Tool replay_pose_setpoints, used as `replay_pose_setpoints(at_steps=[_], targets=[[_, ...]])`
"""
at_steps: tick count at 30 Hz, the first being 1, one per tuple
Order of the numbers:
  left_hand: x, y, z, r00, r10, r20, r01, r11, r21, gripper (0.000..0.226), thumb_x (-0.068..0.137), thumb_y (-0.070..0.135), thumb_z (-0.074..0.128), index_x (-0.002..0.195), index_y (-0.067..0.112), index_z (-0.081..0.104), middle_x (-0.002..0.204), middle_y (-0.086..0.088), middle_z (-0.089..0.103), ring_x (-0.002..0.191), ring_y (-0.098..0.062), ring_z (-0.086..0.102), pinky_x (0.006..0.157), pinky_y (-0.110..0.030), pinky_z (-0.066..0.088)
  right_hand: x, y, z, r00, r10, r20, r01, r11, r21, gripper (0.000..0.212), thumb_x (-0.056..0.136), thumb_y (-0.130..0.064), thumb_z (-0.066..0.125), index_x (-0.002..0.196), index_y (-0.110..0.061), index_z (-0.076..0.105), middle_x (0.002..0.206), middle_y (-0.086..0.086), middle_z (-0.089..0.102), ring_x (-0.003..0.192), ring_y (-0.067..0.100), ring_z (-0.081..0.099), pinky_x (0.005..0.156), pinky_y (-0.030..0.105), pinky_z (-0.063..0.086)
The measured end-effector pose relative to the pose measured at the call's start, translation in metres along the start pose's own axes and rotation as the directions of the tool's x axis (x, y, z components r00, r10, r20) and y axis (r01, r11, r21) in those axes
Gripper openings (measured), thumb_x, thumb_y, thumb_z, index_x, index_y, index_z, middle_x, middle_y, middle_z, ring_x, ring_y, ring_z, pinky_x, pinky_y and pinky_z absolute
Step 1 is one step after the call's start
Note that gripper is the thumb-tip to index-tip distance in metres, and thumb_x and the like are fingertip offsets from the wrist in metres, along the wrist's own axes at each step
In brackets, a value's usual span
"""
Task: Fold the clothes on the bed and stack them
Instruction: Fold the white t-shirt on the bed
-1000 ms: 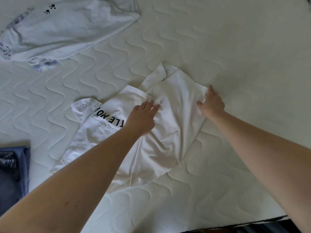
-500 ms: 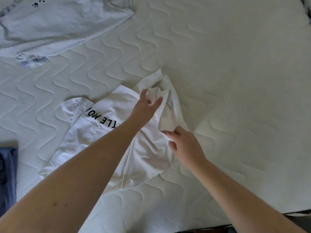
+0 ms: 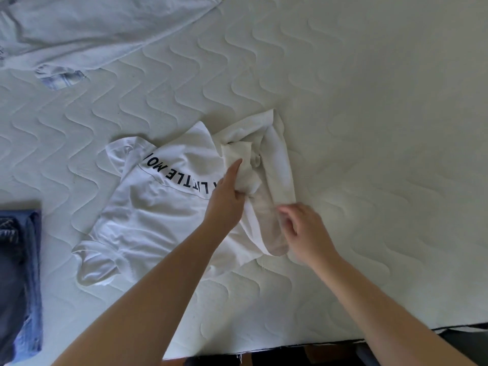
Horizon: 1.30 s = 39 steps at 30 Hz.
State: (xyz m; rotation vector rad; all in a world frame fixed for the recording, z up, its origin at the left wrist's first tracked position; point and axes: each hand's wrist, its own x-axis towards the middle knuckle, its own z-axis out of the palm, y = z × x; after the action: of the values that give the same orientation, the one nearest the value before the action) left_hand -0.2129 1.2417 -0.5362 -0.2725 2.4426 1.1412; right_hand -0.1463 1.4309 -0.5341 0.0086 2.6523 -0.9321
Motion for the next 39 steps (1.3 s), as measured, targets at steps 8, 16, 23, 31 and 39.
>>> replay_pose_setpoints(at_steps=[8,16,23,31,39], targets=[[-0.058,-0.038,-0.042,0.972,-0.203,-0.120,0.172,0.958,-0.229,0.055,0.086,0.007,0.038,0.117,0.049,0.054,0.103,0.015,0.065,0.095,-0.009,0.060,0.069,-0.020,0.044,0.113,-0.030,0.001,0.995,-0.065,-0.079,0.041,0.961,-0.272,0.062,0.093,-0.014,0.053,0.150,-0.023,0.030,0.155,0.007,0.031,0.139,0.029,0.030,0.110,0.042,0.029],[-0.091,-0.068,-0.072,0.966,-0.153,-0.210,0.127,0.983,-0.131,0.060,0.070,0.023,0.084,0.117,0.019,0.047,0.102,0.003,0.060,0.088,-0.014,0.058,0.070,-0.018,0.042,0.166,-0.028,0.022,0.982,-0.122,0.145,0.186,0.782,-0.595,0.079,0.090,-0.034,0.061,0.154,-0.031,0.015,0.163,0.002,0.004,0.150,0.028,0.001,0.117,0.051,0.000],[-0.116,-0.092,-0.084,0.902,-0.305,-0.305,0.257,0.948,-0.187,0.023,0.083,0.024,0.062,0.099,0.039,0.053,0.077,0.011,0.065,0.069,-0.007,0.060,0.052,-0.018,0.041,0.186,-0.034,0.016,0.999,-0.044,-0.030,0.015,0.775,-0.632,0.048,0.095,-0.012,0.038,0.142,-0.022,0.042,0.153,0.008,0.035,0.148,0.031,0.010,0.114,0.060,-0.006],[-0.132,-0.101,-0.074,0.836,-0.443,-0.323,0.302,0.864,-0.403,0.013,0.094,0.046,0.049,0.107,0.048,0.049,0.087,0.037,0.061,0.079,0.018,0.056,0.063,-0.019,0.041,0.127,-0.055,0.004,0.993,-0.119,-0.010,0.116,0.981,-0.157,0.023,0.097,-0.023,0.051,0.108,-0.004,0.057,0.087,0.022,0.066,0.084,0.040,0.062,0.067,0.036,0.037],[-0.153,-0.101,-0.084,0.830,-0.435,-0.350,0.374,0.899,-0.230,0.042,0.097,0.055,0.033,0.093,0.018,0.052,0.081,0.003,0.060,0.068,-0.010,0.057,0.053,-0.025,0.035,0.035,-0.059,0.039,0.962,-0.067,0.265,0.069,0.998,0.003,0.035,0.081,-0.018,0.073,0.112,-0.014,0.057,0.095,-0.002,0.061,0.086,0.018,0.060,0.063,0.016,0.039]])
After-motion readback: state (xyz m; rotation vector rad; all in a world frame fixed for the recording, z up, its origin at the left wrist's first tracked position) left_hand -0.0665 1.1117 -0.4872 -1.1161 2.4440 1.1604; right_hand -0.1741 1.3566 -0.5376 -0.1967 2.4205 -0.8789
